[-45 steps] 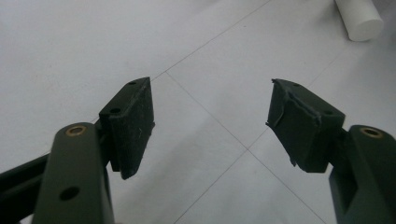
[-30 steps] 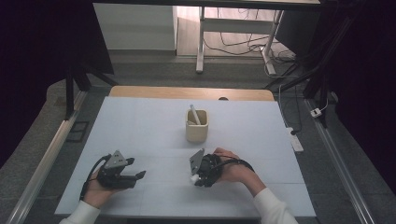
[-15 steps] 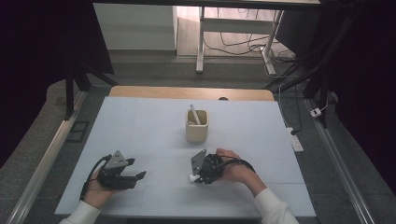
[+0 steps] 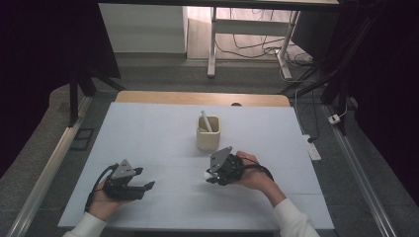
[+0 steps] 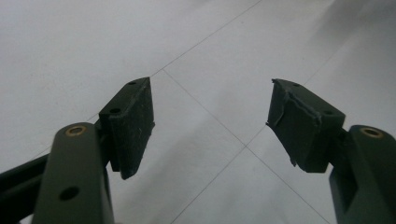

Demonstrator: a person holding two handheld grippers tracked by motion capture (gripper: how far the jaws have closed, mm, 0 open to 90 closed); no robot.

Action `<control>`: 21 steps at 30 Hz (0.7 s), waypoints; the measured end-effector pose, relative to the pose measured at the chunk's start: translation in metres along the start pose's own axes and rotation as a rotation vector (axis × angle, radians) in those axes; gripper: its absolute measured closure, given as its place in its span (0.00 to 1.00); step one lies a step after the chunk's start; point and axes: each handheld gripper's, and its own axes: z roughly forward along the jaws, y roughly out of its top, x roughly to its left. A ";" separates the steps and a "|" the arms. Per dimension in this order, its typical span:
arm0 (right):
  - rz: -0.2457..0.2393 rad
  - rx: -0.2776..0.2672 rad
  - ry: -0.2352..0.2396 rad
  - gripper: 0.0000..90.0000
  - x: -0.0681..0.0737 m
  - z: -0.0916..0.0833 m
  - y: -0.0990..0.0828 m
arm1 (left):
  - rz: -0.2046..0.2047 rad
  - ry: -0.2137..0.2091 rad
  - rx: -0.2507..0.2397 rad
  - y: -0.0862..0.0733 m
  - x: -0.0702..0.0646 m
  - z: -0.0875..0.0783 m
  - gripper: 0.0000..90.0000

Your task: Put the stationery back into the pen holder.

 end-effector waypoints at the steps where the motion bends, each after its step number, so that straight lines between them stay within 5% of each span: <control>1: 0.002 -0.012 -0.003 0.75 -0.001 -0.001 0.000 | -0.001 0.000 -0.001 0.000 0.000 0.000 0.35; 21: 0.141 -0.208 -0.117 0.74 -0.012 -0.036 -0.004 | 0.002 -0.006 -0.007 0.002 -0.002 0.000 0.34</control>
